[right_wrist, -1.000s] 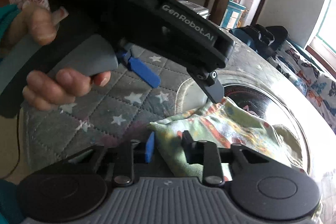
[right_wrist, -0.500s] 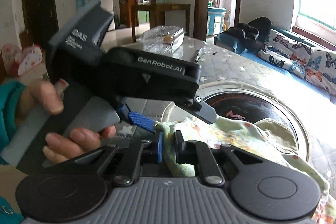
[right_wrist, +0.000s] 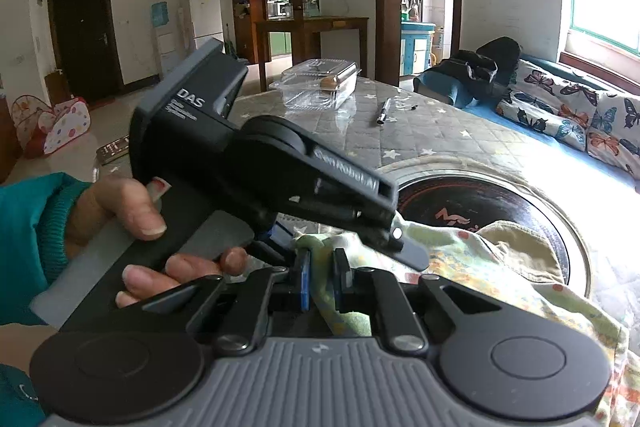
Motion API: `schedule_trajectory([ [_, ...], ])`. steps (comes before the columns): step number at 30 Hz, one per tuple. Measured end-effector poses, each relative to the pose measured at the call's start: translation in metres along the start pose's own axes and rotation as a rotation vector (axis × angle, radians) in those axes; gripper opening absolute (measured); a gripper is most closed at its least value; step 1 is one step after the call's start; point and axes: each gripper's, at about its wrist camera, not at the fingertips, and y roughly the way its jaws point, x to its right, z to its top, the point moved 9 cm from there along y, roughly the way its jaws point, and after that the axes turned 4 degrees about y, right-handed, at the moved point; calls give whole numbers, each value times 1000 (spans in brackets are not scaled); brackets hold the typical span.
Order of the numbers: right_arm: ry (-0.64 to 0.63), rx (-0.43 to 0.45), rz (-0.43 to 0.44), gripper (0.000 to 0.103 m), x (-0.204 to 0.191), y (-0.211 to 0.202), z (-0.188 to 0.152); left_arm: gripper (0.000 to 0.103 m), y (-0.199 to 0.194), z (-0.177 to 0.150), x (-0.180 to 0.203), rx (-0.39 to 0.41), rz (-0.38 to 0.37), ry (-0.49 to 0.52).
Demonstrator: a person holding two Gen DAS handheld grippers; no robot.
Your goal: Fold clothes
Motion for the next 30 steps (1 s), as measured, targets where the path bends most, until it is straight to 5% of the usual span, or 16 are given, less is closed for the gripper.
schedule_trajectory([
  [4,3,-8,9,11,0,1,-3,21,1,-2,-6,-4,20,10],
  [10,72,13,-25,14,20,-19,-7,14,2,-3,-10,-2,21,11],
  [16,202,-10,-207,21,87,-39,-36,14,1,-4,-9,-3,26,29],
  [23,387,-9,-439,43,186,-64,-73,15,2,-4,-7,-1,45,39],
  [30,509,-12,-522,60,236,-65,-99,15,3,-3,-7,-2,54,51],
])
